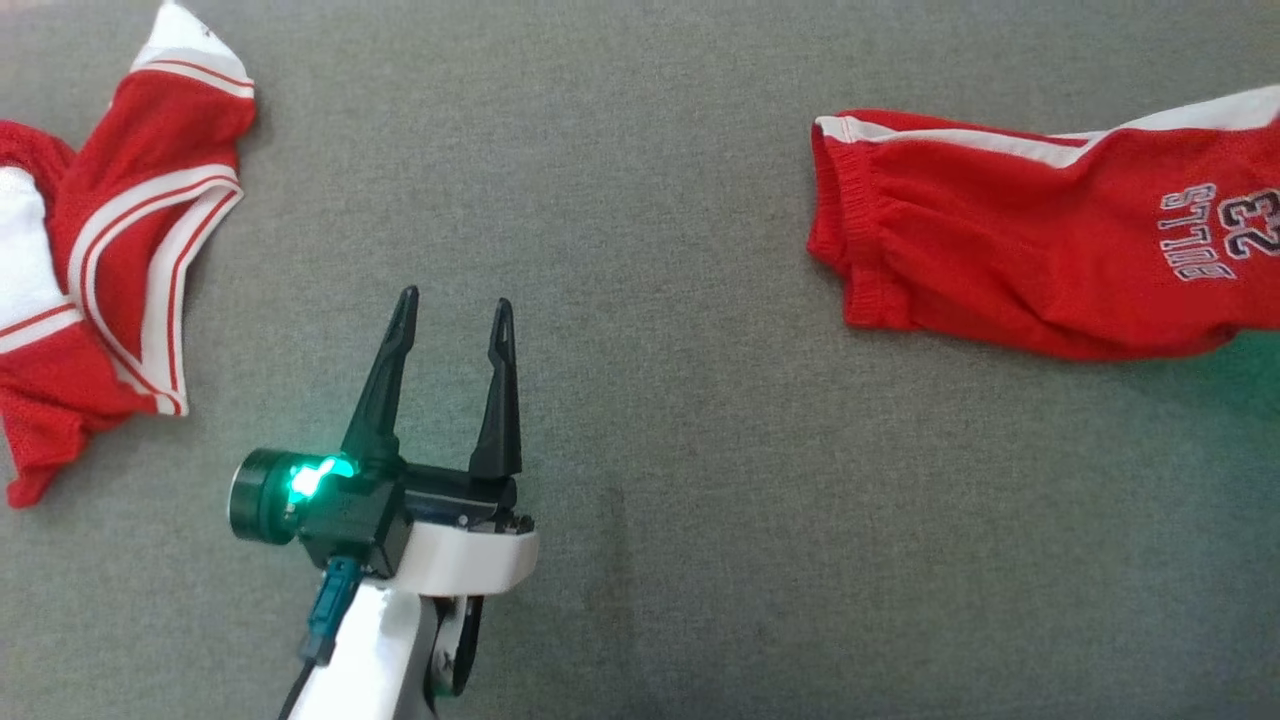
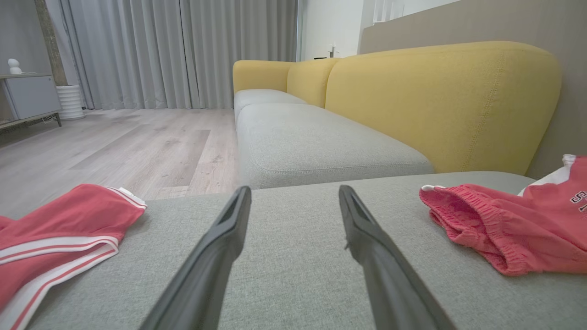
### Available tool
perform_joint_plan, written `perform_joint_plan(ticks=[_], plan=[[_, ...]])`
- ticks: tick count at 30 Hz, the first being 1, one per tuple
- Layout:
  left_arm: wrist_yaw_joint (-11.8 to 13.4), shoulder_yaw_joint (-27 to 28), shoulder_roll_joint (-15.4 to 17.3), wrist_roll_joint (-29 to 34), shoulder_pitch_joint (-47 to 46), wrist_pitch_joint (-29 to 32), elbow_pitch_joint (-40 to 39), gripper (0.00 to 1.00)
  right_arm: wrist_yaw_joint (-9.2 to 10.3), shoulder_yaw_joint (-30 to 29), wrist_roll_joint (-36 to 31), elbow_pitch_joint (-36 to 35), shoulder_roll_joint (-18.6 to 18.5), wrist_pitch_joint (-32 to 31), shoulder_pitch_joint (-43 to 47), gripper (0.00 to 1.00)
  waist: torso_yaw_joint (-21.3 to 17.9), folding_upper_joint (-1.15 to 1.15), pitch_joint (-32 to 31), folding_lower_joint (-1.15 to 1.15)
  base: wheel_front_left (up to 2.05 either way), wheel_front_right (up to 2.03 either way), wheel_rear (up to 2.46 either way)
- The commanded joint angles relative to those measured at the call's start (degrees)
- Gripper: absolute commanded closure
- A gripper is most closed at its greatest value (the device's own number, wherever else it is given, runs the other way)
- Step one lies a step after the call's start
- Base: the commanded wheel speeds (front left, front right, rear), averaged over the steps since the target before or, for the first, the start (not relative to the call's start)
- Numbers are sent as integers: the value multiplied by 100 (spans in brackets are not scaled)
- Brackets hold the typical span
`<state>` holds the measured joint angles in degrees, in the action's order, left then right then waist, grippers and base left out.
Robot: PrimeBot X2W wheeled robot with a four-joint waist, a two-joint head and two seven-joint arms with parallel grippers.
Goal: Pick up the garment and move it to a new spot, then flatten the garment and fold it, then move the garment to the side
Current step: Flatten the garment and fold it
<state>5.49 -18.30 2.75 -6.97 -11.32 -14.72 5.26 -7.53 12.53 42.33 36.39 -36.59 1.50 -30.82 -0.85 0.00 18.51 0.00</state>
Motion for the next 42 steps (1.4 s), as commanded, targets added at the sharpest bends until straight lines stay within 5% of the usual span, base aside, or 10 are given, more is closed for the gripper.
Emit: perform_joint_plan(ticks=[1,13,19,21,25,32,37,42], plan=[[-19,206,16,76,39,-28,-137,0,4,9,-6,-371,-127,87,61,100,24,0,-88,0,0,0,0],[-31,24,14,-91,250,-28,-43,0,4,84,-80,-2672,380,-413,500,100,422,0,-404,0,0,0,0],[-17,-78,13,-216,253,-28,-38,0,4,551,-630,-3037,1541,-776,817,98,648,0,-377,0,0,0,0],[-9,-139,13,-259,226,-28,-34,0,4,649,-750,-2842,1969,-659,865,0,724,0,-383,0,0,0,0],[65,-186,13,-340,201,-28,-86,0,4,750,-667,-2781,2470,-176,1012,0,818,0,-446,0,0,0,0],[232,-9,13,-422,498,-28,-250,0,4,440,-981,-3075,2252,1025,1868,0,838,0,-770,0,0,0,0],[303,167,13,-198,933,-28,-522,0,4,-48,-2229,-3108,2089,1339,2470,0,748,0,-1052,0,0,0,0],[286,305,13,-79,1507,-28,-850,0,4,-548,-2952,-3330,2453,1347,3108,0,694,0,-1381,0,0,0,0]])
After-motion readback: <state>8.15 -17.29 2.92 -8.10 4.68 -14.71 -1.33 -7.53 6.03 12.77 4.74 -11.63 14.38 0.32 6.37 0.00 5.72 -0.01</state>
